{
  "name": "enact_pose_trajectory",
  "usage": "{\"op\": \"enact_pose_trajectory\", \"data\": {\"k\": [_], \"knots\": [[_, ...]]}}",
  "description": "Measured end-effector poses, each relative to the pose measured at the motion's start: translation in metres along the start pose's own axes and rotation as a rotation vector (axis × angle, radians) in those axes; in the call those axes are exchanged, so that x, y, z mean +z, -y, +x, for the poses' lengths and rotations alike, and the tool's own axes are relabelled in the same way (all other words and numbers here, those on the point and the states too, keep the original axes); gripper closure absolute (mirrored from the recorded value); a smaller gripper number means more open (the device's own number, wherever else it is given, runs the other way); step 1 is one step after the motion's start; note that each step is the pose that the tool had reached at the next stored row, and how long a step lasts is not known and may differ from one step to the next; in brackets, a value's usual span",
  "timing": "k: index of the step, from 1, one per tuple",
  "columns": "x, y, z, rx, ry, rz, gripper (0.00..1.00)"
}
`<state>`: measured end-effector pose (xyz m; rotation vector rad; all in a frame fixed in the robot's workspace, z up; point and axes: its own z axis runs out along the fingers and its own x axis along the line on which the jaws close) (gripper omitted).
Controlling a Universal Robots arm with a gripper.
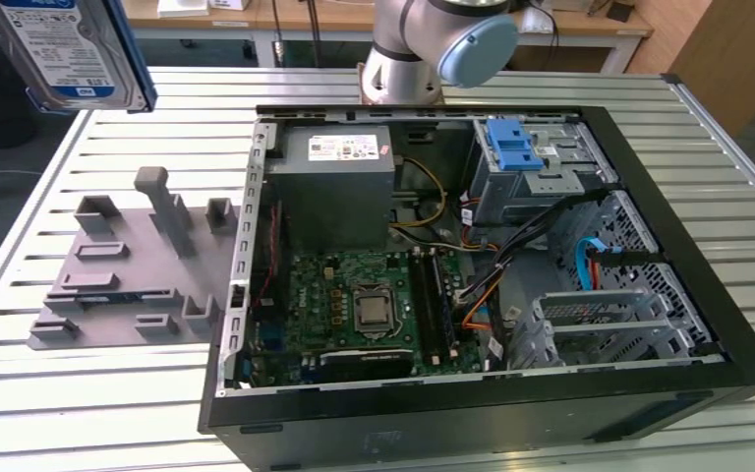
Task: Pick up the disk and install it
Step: 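Pick up the disk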
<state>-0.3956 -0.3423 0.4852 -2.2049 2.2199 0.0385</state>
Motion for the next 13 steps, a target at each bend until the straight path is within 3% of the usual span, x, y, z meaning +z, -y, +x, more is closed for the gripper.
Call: {"op": "enact_pose_trajectory", "data": {"k": [13], "knots": [[0.0, 0.0056, 0.0, 0.0, 0.0, 0.0, 0.64]]}}
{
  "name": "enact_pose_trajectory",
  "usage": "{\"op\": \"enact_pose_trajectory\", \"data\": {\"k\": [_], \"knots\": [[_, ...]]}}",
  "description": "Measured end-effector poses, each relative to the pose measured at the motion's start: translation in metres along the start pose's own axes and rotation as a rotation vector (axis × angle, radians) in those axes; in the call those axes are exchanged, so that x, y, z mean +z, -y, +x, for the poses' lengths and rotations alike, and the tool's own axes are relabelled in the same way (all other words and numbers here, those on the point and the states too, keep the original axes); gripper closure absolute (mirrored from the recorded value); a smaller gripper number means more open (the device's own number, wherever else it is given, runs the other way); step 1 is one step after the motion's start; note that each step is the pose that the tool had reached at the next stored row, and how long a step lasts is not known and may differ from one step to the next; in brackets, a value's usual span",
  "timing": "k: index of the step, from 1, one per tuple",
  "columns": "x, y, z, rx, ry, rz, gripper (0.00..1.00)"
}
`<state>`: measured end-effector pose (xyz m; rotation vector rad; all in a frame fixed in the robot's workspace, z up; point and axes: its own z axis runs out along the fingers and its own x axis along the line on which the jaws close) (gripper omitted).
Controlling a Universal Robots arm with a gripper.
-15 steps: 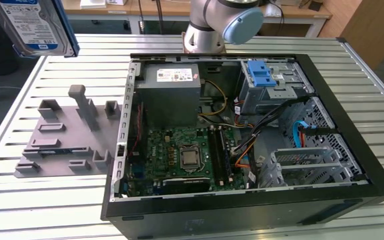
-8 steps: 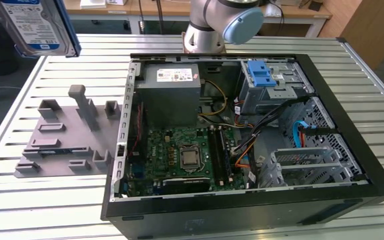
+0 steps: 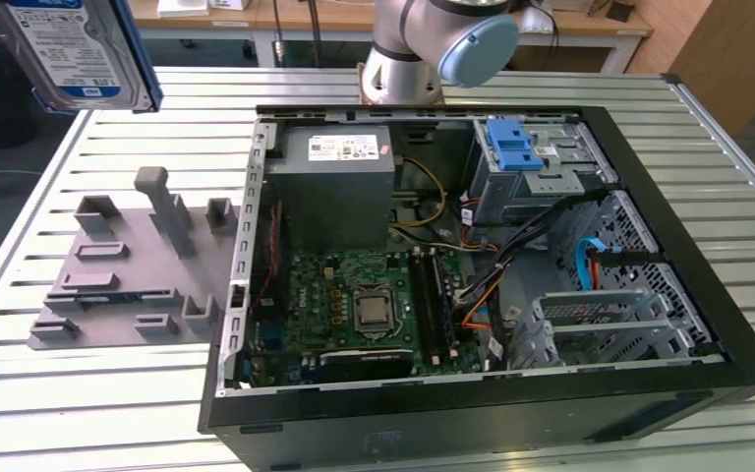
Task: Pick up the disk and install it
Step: 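Pick up the disk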
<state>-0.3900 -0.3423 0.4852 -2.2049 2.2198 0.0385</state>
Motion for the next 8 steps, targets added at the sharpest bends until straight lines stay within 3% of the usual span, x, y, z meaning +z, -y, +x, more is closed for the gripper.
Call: {"op": "enact_pose_trajectory", "data": {"k": [8], "knots": [[0.0, 0.0033, 0.0, 0.0, 0.0001, 0.0, 0.64]]}}
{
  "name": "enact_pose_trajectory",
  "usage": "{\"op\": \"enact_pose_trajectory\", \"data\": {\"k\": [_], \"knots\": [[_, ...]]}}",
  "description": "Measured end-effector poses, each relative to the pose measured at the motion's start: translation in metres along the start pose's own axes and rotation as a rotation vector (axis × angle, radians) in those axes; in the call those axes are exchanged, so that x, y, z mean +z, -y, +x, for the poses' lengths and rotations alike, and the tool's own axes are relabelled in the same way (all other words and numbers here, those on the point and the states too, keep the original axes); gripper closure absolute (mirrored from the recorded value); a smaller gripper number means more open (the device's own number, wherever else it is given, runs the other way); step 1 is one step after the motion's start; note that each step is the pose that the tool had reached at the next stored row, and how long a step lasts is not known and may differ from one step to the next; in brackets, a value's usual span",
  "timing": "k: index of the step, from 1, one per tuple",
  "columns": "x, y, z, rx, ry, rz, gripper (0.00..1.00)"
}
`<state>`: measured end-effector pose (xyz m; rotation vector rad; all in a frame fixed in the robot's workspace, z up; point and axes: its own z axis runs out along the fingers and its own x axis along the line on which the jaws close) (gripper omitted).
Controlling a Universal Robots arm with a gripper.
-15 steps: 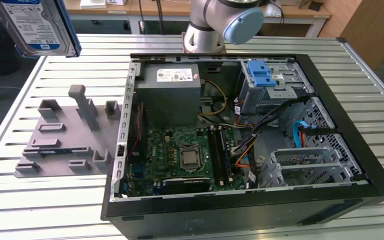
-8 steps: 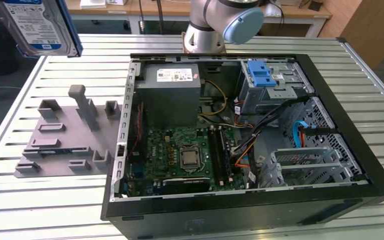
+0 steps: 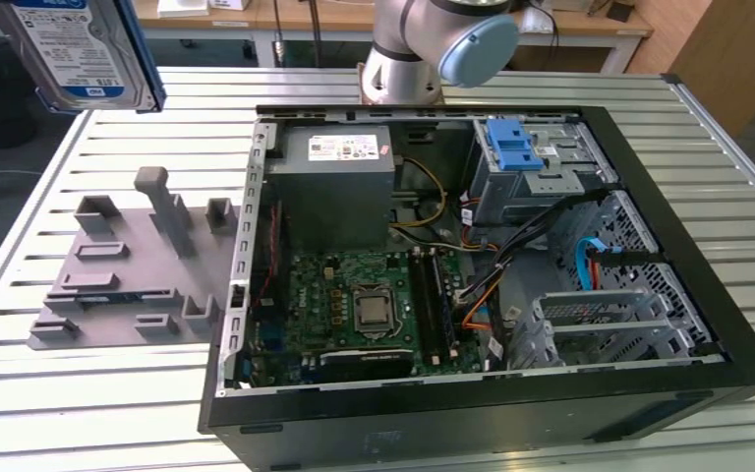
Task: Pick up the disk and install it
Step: 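Pick up the disk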
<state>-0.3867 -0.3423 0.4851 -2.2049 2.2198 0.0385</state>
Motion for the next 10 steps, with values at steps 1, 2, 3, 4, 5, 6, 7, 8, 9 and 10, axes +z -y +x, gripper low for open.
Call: {"op": "enact_pose_trajectory", "data": {"k": [1, 2, 3, 4, 5, 6, 7, 8, 9, 10], "knots": [[0.0, 0.0004, 0.0, 0.0, -0.0001, 0.0, 0.64], [-0.0001, 0.0008, 0.0, 0.0, -0.0001, -0.0001, 0.64], [0.0, 0.0013, 0.0, 0.0, 0.0, 0.0, 0.64], [-0.0001, 0.0017, 0.0, 0.0, -0.0001, -0.0001, 0.64], [-0.0001, 0.0021, 0.0, 0.0, -0.0001, -0.0002, 0.64], [0.0, 0.0025, 0.0, 0.0, 0.0, 0.0, 0.64], [-0.0001, 0.0029, 0.0, 0.0, -0.0001, -0.0001, 0.64], [0.0, 0.0033, 0.0, 0.0, 0.0, -0.0001, 0.64], [-0.0001, 0.0038, 0.0, 0.0, -0.0001, -0.0001, 0.64], [-0.0001, 0.0043, 0.0, 0.0, -0.0001, -0.0001, 0.64]]}}
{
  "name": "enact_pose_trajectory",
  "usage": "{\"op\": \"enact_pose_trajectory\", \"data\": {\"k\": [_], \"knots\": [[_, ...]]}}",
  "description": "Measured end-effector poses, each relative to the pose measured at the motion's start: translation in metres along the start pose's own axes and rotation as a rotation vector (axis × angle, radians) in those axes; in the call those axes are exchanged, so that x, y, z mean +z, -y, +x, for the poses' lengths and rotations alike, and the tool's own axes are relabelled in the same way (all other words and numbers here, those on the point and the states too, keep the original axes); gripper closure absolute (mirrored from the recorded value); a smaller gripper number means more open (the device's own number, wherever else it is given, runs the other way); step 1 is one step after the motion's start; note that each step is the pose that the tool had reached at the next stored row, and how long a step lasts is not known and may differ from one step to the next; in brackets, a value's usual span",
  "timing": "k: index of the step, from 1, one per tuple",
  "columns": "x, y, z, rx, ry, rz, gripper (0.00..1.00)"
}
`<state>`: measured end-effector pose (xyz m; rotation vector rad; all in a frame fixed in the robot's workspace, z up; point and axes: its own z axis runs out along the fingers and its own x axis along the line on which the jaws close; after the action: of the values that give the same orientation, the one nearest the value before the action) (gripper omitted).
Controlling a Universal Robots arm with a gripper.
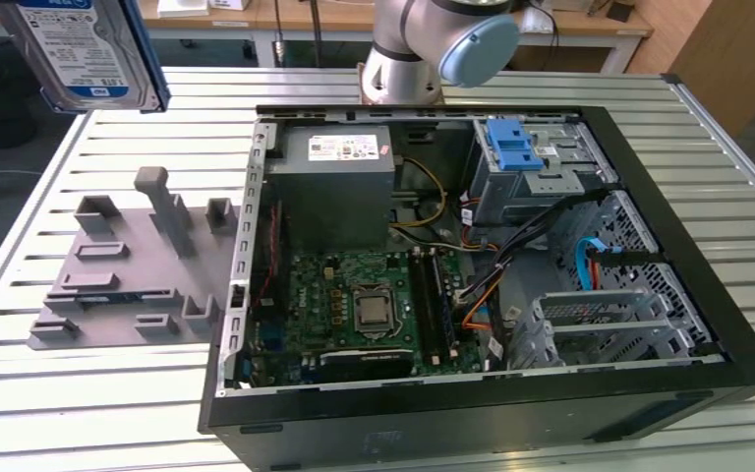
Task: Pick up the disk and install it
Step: 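Pick up the disk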
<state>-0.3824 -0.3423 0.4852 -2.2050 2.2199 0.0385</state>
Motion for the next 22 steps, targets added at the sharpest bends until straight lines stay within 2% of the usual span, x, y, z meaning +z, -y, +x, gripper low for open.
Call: {"op": "enact_pose_trajectory", "data": {"k": [10, 22], "knots": [[0.0, 0.0056, 0.0002, 0.0, 0.0, 0.0, 0.64], [-0.0003, 0.0157, 0.0053, 0.0, 0.0001, 0.0, 0.64]]}}
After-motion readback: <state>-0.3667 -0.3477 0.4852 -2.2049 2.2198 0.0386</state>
